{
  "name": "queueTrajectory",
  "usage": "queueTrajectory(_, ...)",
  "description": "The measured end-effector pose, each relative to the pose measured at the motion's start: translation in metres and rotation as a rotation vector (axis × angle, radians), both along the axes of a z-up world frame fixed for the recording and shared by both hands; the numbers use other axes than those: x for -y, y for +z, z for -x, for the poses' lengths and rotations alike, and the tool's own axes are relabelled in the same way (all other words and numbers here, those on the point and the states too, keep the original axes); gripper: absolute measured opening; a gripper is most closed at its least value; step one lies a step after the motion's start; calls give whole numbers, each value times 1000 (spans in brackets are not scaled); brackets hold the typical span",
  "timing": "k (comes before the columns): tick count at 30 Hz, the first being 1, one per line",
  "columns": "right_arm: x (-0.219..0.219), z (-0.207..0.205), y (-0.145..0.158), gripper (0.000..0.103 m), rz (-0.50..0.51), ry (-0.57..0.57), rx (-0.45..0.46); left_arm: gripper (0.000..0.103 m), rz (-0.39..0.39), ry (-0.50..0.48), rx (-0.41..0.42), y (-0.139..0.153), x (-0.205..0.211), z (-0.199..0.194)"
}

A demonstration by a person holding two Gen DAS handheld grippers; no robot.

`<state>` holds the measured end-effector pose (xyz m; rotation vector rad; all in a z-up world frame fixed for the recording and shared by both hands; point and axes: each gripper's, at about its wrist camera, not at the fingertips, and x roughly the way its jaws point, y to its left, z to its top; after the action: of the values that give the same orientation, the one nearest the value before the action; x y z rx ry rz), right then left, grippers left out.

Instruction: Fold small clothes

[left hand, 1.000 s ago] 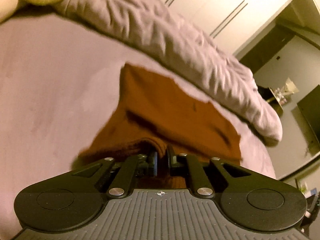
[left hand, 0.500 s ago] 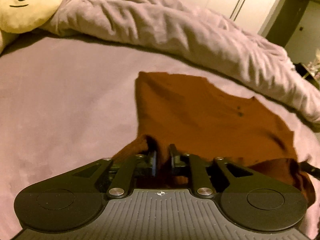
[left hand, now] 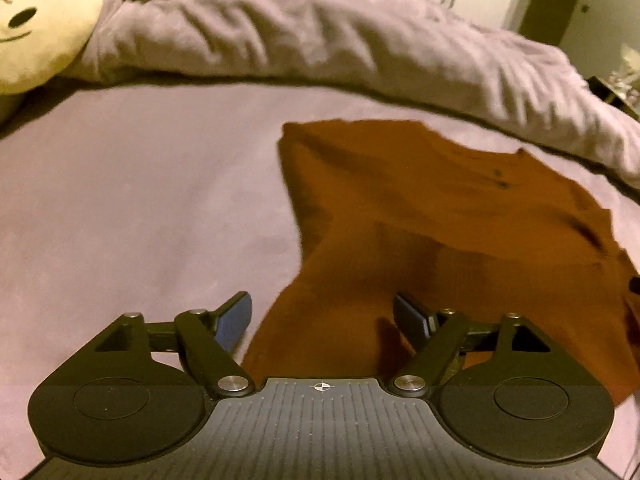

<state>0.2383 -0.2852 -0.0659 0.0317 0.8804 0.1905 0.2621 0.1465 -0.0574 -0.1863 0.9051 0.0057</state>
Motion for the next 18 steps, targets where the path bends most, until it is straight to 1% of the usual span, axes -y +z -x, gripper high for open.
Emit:
queueTrajectory(1,0,-4,-3,56,3,-1,-13,80,16,2,-8,-1,-1,-3)
queueTrajectory(2,-1,-7,-5,56,-2,3,-24,73,34,-6,-9,-2,-2,-4)
queueTrajectory(3,-2,-9,-7,51,-4,14,-35,69,36,-15,-8,-2,0,-5)
queueTrajectory(4,-4,-10,-8,44,3,24,-37,56,17,-17,-10,-2,1,-7)
queueTrajectory(5,-5,-10,-8,38,17,31,-35,40,-10,-19,-15,-3,4,-9)
queueTrajectory(6,-6,-10,-8,19,27,37,-33,33,-33,-19,-20,-3,6,-11)
queueTrajectory(7,-4,-10,-9,6,17,39,-37,25,-43,-15,-20,-3,6,-11)
queueTrajectory(8,-2,-9,-8,6,-1,36,-43,16,-40,-12,-14,-2,6,-11)
queueTrajectory(9,-1,-8,-7,6,-12,39,-40,15,-35,-9,-6,1,5,-10)
queueTrajectory(10,-1,-6,-6,6,-16,51,-33,10,-28,-12,3,3,5,-8)
queueTrajectory(12,-4,-3,-5,6,-3,75,-27,10,14,-39,18,6,4,-5)
queueTrajectory(13,-6,-3,-6,7,10,83,-26,10,19,-46,23,7,4,-5)
queueTrajectory(14,-8,-4,-7,7,27,85,-26,11,16,-52,26,8,4,-5)
queueTrajectory(16,-10,-7,-10,13,43,84,-39,13,16,-67,8,6,6,-6)
queueTrajectory(18,-11,-11,-12,14,37,79,-52,20,22,-75,-10,2,7,-9)
